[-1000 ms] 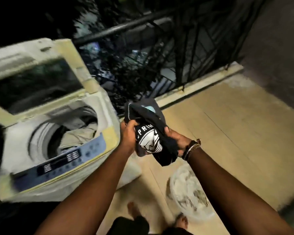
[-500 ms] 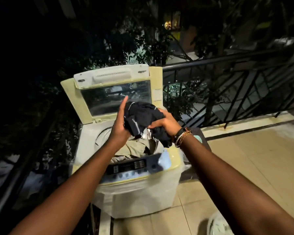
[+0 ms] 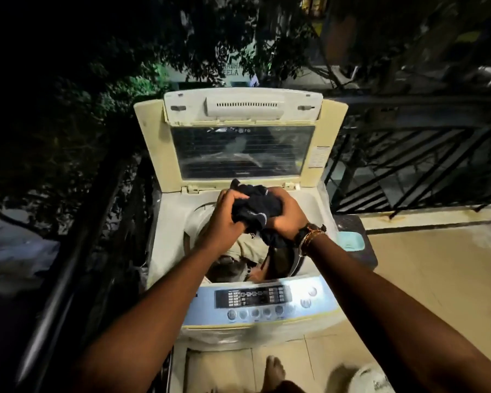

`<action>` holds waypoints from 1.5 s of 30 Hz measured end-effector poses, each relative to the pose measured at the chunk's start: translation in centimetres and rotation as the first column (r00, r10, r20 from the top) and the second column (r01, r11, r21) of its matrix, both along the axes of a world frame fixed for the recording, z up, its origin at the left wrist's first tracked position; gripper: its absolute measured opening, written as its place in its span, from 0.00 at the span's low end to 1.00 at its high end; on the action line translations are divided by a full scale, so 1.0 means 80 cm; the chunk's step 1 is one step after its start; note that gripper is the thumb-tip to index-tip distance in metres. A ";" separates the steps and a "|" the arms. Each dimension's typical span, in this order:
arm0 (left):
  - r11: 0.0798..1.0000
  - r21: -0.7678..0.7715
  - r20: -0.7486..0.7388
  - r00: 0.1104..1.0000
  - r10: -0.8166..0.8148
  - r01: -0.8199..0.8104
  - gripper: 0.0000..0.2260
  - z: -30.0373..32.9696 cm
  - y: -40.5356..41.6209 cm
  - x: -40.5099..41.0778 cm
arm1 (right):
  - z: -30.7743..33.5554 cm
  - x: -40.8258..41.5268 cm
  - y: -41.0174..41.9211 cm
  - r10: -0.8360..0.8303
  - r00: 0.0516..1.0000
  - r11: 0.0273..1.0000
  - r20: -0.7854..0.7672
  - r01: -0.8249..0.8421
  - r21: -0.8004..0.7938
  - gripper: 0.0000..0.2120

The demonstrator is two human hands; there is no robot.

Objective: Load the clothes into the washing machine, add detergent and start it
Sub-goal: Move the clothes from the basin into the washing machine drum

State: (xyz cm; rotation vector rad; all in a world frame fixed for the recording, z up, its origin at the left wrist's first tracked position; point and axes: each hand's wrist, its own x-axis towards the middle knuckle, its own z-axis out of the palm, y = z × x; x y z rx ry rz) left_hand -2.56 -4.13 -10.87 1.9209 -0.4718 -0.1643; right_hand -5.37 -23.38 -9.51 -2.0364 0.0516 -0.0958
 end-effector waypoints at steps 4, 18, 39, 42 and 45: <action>0.909 0.406 -0.115 0.992 -0.052 0.095 0.33 -0.090 0.021 0.017 | -0.071 0.031 -0.026 0.196 0.932 0.840 -0.304 -0.320 -0.438 0.59; 0.711 0.695 -0.157 0.988 0.004 0.108 0.32 -0.142 0.043 -0.010 | -0.178 0.023 -0.032 0.148 0.749 0.689 -0.646 -0.546 -0.477 0.48; 0.894 0.373 0.218 0.914 -0.343 0.246 0.48 -0.069 -0.085 -0.128 | -0.107 -0.361 -0.157 -0.605 0.746 0.783 -0.277 0.495 -0.376 0.42; 0.859 0.378 0.254 0.853 -0.456 0.346 0.48 -0.074 -0.133 -0.178 | -0.119 -0.452 -0.181 -0.663 0.650 0.746 -0.371 0.536 -0.395 0.45; 0.772 0.412 0.251 0.755 -0.606 0.484 0.46 -0.089 -0.181 -0.231 | -0.130 -0.533 -0.207 -0.689 0.568 0.725 -0.452 0.558 -0.404 0.47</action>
